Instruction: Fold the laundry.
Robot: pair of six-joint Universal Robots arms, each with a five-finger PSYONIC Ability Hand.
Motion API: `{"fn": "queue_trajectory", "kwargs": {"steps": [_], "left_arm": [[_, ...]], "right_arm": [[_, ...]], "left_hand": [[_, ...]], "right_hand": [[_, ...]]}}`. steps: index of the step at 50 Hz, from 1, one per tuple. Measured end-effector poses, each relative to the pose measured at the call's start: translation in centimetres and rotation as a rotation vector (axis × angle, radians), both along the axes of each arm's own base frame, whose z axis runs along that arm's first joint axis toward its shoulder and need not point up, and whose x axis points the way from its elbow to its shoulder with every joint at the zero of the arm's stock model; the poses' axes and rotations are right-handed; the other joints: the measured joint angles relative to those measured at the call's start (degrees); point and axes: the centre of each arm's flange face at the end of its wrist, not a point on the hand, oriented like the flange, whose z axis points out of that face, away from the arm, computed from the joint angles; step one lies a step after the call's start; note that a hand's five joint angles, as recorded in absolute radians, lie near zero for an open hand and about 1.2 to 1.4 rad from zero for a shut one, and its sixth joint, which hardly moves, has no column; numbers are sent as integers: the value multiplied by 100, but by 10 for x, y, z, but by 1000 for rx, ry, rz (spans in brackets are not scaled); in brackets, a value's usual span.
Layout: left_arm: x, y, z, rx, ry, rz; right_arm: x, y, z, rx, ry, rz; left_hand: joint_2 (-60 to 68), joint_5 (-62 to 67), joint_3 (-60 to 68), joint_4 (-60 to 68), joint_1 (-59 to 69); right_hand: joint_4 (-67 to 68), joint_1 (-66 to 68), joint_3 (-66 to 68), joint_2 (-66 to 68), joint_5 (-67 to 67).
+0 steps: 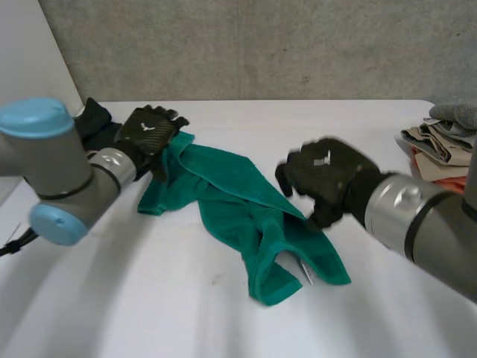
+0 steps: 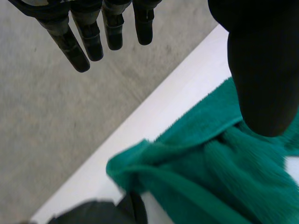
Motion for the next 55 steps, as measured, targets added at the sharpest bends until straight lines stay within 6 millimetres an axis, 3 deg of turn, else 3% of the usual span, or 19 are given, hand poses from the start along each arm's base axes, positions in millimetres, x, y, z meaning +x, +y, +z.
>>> {"fn": "queue_trajectory", "kwargs": {"steps": [8,9,13,22,27,30,33,35,37,41,45,50,55], "left_arm": [[40,19,-4,226,-80,112],[48,20,-11,264,-104,125],[57,16,-30,305,-140,124],[47,-2,-73,297,-185,78],[35,-9,-80,275,-202,78],[26,-11,-80,257,-206,75],[16,-10,-80,241,-211,65],[7,-9,-80,227,-218,56],[1,-8,-81,215,-227,51],[-11,-9,-81,172,-260,58],[-16,-10,-77,141,-275,73],[-21,-11,-46,54,-261,107],[-18,-5,-2,-37,-199,132]], "right_arm": [[0,27,-39,-34,152,122],[3,29,-52,-78,148,142],[10,31,-76,-175,110,159],[23,39,-114,-338,48,160],[24,39,-128,-346,67,146],[25,37,-135,-339,81,138],[25,33,-137,-337,85,131],[25,31,-137,-339,83,124],[25,29,-135,-344,79,119],[25,24,-127,-360,65,103],[23,21,-120,-371,55,87],[15,4,-98,-375,28,6],[2,-24,-71,-356,-26,-115]], "left_hand": [[206,15,148,242,283],[206,14,148,242,283],[206,15,148,242,283],[208,16,148,243,284],[505,404,452,528,586],[675,591,632,716,763],[789,719,756,832,873],[1149,1062,1119,1169,1239],[1506,1369,1475,1479,1607],[4986,4845,4921,5004,5260],[5601,5348,5510,5626,5432],[5643,5347,5550,5663,5432],[5642,5348,5550,5664,5432]], "right_hand": [[-1071,-1101,-1145,-1106,-1090],[-1290,-1322,-1369,-1359,-1336],[-1585,-1562,-1593,-1632,-1622],[-1795,-1733,-1744,-1760,-1817],[-1763,-1731,-1743,-1757,-1657],[-833,-809,-900,-816,-698],[1428,1540,1357,1519,1543],[2340,2209,2212,2271,2421],[2585,2209,2396,2411,2506],[2611,2209,2401,2411,2506],[2611,2209,2446,2411,2506],[2613,2209,2454,2411,2506],[2615,2209,2490,2412,2506]]}}
